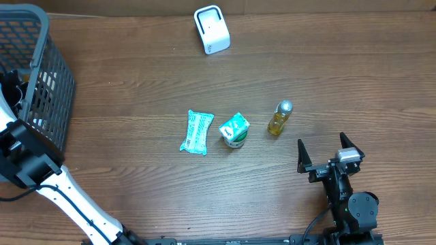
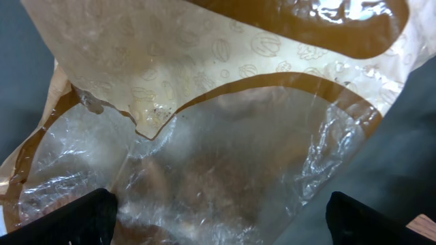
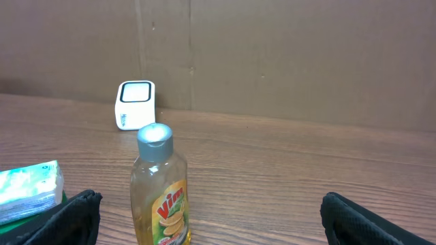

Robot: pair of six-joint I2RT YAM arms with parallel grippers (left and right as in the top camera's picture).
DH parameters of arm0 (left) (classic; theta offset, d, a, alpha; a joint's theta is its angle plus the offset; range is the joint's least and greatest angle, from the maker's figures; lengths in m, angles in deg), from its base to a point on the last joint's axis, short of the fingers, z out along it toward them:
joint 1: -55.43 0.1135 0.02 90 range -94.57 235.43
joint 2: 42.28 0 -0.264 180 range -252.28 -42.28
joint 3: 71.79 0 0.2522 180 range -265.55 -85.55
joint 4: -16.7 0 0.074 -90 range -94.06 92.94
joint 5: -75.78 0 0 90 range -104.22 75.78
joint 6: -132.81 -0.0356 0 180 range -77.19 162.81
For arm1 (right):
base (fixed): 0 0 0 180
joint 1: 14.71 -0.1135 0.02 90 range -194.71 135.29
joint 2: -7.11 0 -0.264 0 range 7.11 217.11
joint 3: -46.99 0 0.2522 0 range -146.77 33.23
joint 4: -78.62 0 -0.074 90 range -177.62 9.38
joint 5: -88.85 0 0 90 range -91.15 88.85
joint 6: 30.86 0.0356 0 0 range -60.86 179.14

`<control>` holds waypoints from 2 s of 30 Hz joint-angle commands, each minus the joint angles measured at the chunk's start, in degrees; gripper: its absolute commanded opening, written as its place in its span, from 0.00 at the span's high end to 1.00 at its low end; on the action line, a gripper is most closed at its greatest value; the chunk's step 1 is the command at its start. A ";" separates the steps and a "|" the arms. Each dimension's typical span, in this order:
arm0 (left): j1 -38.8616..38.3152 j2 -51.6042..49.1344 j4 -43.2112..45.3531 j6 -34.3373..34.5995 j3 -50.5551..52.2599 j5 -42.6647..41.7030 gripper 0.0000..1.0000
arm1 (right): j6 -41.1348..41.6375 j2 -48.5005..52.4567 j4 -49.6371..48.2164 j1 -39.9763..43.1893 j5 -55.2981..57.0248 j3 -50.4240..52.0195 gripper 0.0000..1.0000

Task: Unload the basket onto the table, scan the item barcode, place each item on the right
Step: 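Grasp the brown-and-clear Pantree bag with the left gripper, then carry the Pantree bag past the scanner and set it on the table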

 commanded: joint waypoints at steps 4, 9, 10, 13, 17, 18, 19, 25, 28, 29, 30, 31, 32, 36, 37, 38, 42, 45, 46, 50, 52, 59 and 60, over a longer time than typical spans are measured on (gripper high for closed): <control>-0.13 -2.54 -0.42 -0.85 0.02 -1.49 0.09 | -0.07 -0.42 -0.33 0.35 -0.31 0.59 0.00; -0.13 -2.51 -0.72 0.07 0.00 -1.51 0.00 | -0.07 -0.42 -0.33 0.35 -0.31 0.59 0.00; -0.13 -2.51 -0.79 0.04 0.00 -1.46 0.01 | -0.07 -0.42 -0.33 0.35 -0.31 0.59 0.00; -0.13 -2.51 -0.76 0.07 0.02 -0.61 0.00 | -0.07 -0.42 -0.33 0.35 -0.31 0.59 0.00; -0.24 -2.51 -0.96 1.27 0.02 -0.33 0.24 | -0.07 -0.42 -0.33 0.35 -0.31 0.59 0.00; -0.24 -2.51 -0.98 1.97 0.02 -0.39 0.27 | -0.07 -0.42 -0.33 0.35 -0.31 0.59 0.00; -0.24 -2.51 -0.96 2.21 0.02 -0.44 0.32 | -0.07 -0.42 -0.33 0.35 -0.31 0.59 0.00; -0.24 -1.29 -2.16 3.89 -3.02 -0.57 0.61 | -0.07 -0.42 -0.33 0.35 -0.31 0.59 0.00; -0.35 0.11 -4.26 4.55 -8.98 -3.06 0.80 | -0.07 -0.42 -0.33 0.35 -0.31 0.59 0.00; -0.46 0.81 -4.76 4.63 -11.19 -3.82 0.91 | -0.07 -0.42 -0.31 0.35 -0.31 0.59 0.00; -0.55 1.31 -5.16 4.94 -12.63 -4.24 0.96 | -0.07 -0.42 -0.33 0.35 -0.31 0.59 0.00; -0.70 2.08 -5.42 5.33 -14.51 -4.59 0.96 | -0.07 -0.42 -0.33 0.35 -0.31 0.59 0.00; -0.87 2.84 -5.66 5.64 -16.04 -4.52 0.96 | -0.07 -0.42 -0.33 0.35 -0.31 0.59 0.00; -1.66 7.69 -5.49 6.97 -20.50 -4.50 0.95 | -0.07 -0.42 -0.33 0.35 -0.31 0.59 0.00; -1.68 8.90 -5.51 7.67 -21.40 -4.52 0.96 | -0.07 -0.42 -0.33 0.35 -0.31 0.59 0.00; -1.68 10.03 -5.51 8.35 -22.14 -4.52 0.96 | -0.07 -0.42 -0.33 0.35 -0.31 0.59 0.00; -1.79 17.09 -5.51 12.90 -26.03 -4.55 0.96 | -0.07 -0.42 -0.33 0.35 -0.31 0.59 0.00; -2.43 22.12 -5.88 15.34 -26.10 -4.55 0.96 | -0.07 -0.42 -0.33 0.35 -0.31 0.59 0.00; -2.86 24.02 -5.97 16.17 -26.10 -4.59 0.96 | -0.07 -0.42 -0.33 0.35 -0.31 0.59 0.00; -5.22 29.94 -7.02 17.66 -26.08 -5.20 0.96 | -0.07 -0.42 -0.33 0.35 -0.31 0.59 0.00; -6.97 32.20 -8.17 17.66 -26.08 -6.05 0.96 | -0.07 -0.42 -0.33 0.35 -0.31 0.59 0.00; -17.55 33.42 -18.32 17.57 -25.88 -4.15 0.96 | -0.07 -0.42 -0.33 0.35 -0.31 0.59 0.00; -18.69 33.16 -18.56 17.53 -25.70 -3.80 0.96 | -0.07 -0.42 -0.33 0.35 -0.31 0.59 0.00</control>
